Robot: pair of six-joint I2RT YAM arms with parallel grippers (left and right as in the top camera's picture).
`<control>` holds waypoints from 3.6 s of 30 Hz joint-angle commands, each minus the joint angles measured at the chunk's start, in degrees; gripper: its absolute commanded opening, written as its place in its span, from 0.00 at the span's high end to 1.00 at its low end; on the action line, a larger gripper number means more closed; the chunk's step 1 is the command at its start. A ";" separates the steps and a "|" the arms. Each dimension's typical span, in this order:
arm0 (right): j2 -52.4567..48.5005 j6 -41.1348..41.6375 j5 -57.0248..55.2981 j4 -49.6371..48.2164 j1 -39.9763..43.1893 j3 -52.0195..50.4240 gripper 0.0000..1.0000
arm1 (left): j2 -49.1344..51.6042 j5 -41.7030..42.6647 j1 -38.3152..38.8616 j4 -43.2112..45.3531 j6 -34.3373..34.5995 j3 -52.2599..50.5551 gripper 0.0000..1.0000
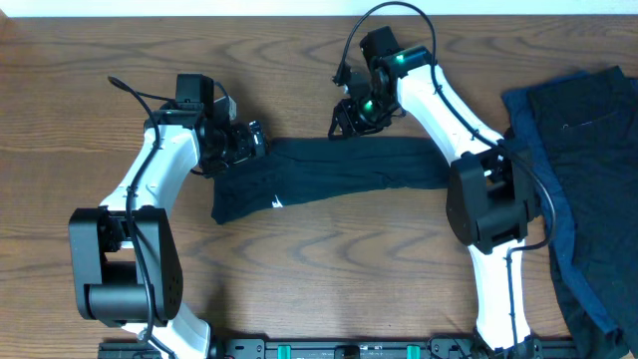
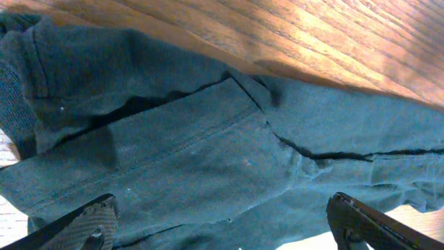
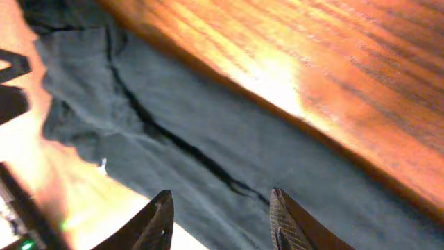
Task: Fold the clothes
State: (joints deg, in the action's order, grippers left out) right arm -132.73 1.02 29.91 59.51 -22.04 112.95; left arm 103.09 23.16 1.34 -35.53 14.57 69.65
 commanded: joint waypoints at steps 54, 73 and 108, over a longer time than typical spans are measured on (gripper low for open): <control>-3.34 -4.52 1.33 9.57 -6.78 -6.60 0.50 | 0.76 -2.51 0.13 -0.09 -0.55 -0.87 0.03; -3.28 -5.64 0.00 14.97 -7.08 -6.47 0.43 | 0.76 -3.30 0.13 0.04 -0.55 -0.87 0.03; -3.37 -6.91 -5.11 12.68 -1.18 -2.93 0.39 | 0.74 -3.13 2.38 0.72 -0.35 -0.26 0.03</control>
State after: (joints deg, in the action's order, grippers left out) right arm -135.72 -4.95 24.73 71.33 -23.11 110.61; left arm 103.09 20.60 3.81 -34.68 14.57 69.65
